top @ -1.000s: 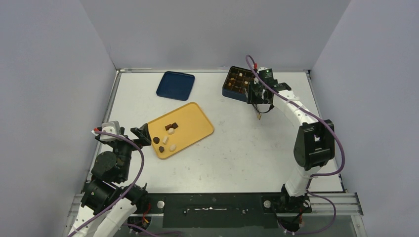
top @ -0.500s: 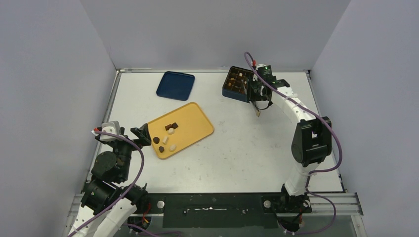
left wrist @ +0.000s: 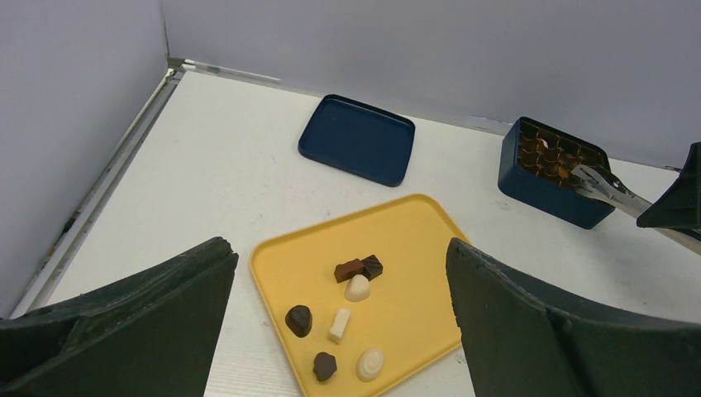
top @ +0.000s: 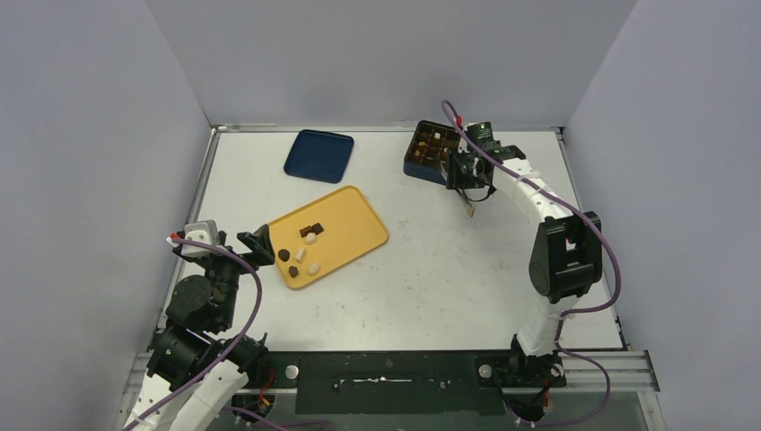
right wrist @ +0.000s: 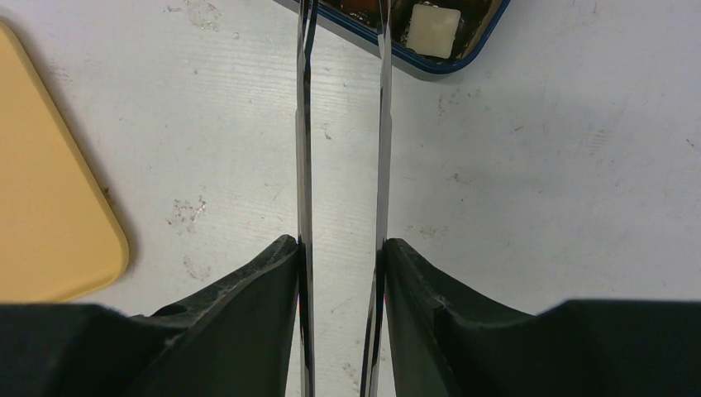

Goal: Pack the chocolate
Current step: Adjust the fake chocolate in the packing box.

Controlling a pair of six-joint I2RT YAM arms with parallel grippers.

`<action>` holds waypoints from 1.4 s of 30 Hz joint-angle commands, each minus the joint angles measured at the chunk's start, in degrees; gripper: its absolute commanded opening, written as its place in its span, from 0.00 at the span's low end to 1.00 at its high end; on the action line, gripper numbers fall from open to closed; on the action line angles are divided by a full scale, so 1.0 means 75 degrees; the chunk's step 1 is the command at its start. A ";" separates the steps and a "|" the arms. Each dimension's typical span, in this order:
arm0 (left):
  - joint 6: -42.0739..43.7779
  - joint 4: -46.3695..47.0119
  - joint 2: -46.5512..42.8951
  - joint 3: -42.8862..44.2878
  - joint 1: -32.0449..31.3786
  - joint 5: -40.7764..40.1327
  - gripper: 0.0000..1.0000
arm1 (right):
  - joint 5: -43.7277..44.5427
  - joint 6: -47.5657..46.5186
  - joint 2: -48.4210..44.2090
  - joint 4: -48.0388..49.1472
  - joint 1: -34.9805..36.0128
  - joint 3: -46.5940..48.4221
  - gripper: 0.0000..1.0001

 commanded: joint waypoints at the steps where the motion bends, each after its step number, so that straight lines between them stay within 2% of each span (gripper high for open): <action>1: 0.0080 0.0236 -0.0015 0.0087 0.0048 0.0012 0.97 | -0.0137 -0.0075 -0.0023 0.0120 -0.0027 0.0088 0.40; 20: 0.0091 0.0258 -0.0005 0.0075 0.0048 0.0003 0.97 | -0.0347 0.0187 0.0303 -0.0094 -0.0258 0.0353 0.37; 32: 0.0088 0.0249 -0.0074 0.0080 0.0048 -0.0023 0.97 | 0.0125 0.0293 0.0092 -0.0188 -0.0336 0.0602 0.23; 37: 0.0091 0.0248 -0.0086 0.0080 0.0048 -0.0034 0.97 | 0.0076 0.0295 0.0107 -0.0210 -0.0372 0.0802 0.22; 42: 0.0091 0.0259 -0.0112 0.0071 0.0048 -0.0047 0.97 | -0.0539 0.0235 -0.0086 -0.0247 -0.0340 0.0759 0.25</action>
